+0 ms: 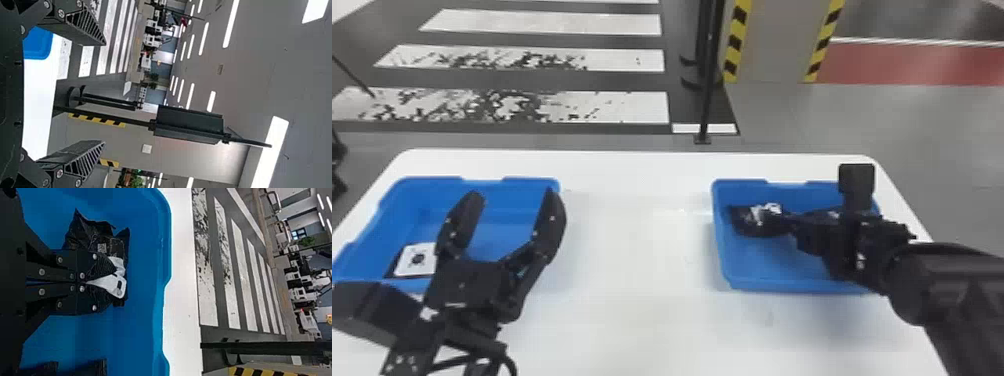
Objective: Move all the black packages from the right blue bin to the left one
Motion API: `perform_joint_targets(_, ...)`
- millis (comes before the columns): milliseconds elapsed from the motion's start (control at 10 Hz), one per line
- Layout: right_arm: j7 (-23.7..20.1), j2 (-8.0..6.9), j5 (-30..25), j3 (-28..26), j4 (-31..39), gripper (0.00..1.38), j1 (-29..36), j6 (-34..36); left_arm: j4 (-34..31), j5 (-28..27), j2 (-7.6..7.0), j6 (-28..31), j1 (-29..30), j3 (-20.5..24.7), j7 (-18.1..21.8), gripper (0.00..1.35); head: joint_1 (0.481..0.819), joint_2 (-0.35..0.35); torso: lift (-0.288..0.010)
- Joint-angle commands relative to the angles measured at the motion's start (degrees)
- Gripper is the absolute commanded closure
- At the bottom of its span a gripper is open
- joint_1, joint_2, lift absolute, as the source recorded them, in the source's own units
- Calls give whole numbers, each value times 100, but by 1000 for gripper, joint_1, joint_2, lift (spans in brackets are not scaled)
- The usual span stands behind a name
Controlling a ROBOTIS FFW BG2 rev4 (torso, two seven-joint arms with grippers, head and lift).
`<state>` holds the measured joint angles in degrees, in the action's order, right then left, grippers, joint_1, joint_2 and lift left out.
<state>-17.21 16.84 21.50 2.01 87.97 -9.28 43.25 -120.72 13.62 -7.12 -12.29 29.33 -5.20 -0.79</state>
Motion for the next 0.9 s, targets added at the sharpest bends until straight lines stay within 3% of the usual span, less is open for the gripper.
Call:
perform_joint_targets(0, -1, 3, 284, -133, 154, 1170, 224, -205, 0, 10, -9, -149, -8, -6, 0, 182, 695, -38, -178)
perform_joint_targets(200, -177, -6, 1221, -293, 154, 1170, 421, -852, 0, 135, -18, -417, -8, -86, 0, 182, 695, -32, -178)
perform_joint_targets(400, -669, 29, 2169, -167, 435, 1170, 520, -1021, -28, 512, -88, -403, -50, -315, 35, 182, 695, -16, -178)
perform_joint_targets(800, -1039, 126, 3392, 987, 1124, 1170, 435, -1035, -42, 992, -316, -192, -290, -1023, 114, 183, 695, 61, -178)
